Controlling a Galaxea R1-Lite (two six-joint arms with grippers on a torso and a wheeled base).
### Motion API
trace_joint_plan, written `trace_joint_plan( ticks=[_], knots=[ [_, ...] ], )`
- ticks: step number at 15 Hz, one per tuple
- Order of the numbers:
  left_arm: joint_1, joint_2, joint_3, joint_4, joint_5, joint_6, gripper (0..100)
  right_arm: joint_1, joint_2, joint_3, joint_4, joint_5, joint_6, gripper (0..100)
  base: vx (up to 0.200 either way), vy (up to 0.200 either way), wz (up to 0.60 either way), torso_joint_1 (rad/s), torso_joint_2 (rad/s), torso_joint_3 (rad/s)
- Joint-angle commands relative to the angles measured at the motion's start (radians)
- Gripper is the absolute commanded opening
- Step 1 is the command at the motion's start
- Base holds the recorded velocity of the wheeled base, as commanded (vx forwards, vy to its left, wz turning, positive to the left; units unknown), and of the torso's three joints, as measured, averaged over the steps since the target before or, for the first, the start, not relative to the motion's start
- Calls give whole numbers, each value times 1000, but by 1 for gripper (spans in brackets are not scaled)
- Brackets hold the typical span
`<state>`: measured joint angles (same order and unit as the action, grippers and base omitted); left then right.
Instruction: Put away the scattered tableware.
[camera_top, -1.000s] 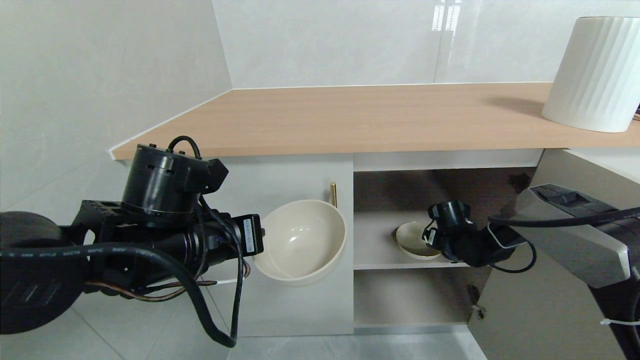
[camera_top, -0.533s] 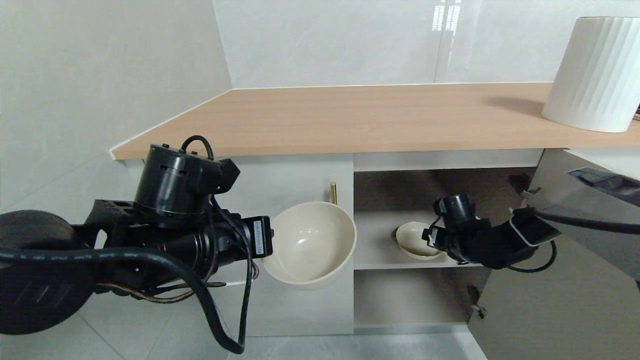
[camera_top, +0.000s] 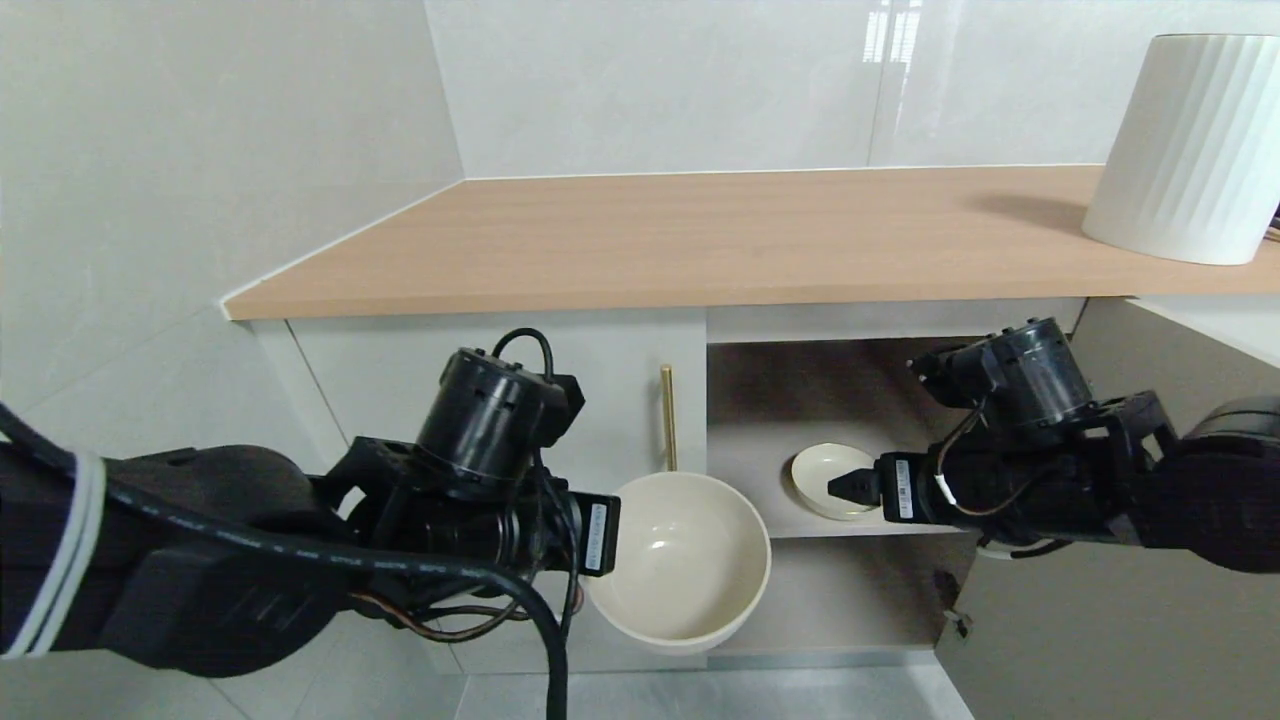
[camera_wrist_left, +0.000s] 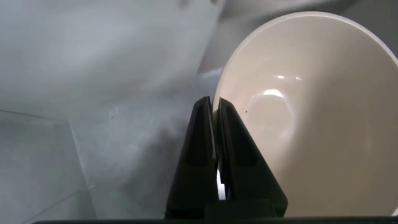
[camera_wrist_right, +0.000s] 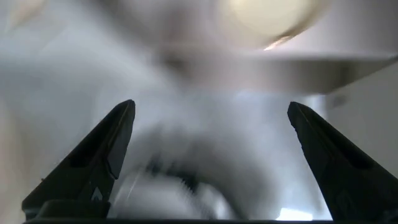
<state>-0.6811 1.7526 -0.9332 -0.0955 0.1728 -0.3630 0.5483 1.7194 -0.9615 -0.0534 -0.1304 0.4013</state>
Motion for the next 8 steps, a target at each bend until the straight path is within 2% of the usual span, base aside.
trace_joint_plan(
  ticks=[1,5,8],
  knots=[
    [-49,71,-1,-4,36,1,0,79,-121,3,43,31,-1,100,0,0,0,0,0,0],
    [-106,134,33,-141,139,-4,0,140,-41,6,46,32,5,100,0,0,0,0,0,0],
    [-121,134,40,-153,142,-4,0,168,36,4,44,31,21,100,0,0,0,0,0,0]
  ],
)
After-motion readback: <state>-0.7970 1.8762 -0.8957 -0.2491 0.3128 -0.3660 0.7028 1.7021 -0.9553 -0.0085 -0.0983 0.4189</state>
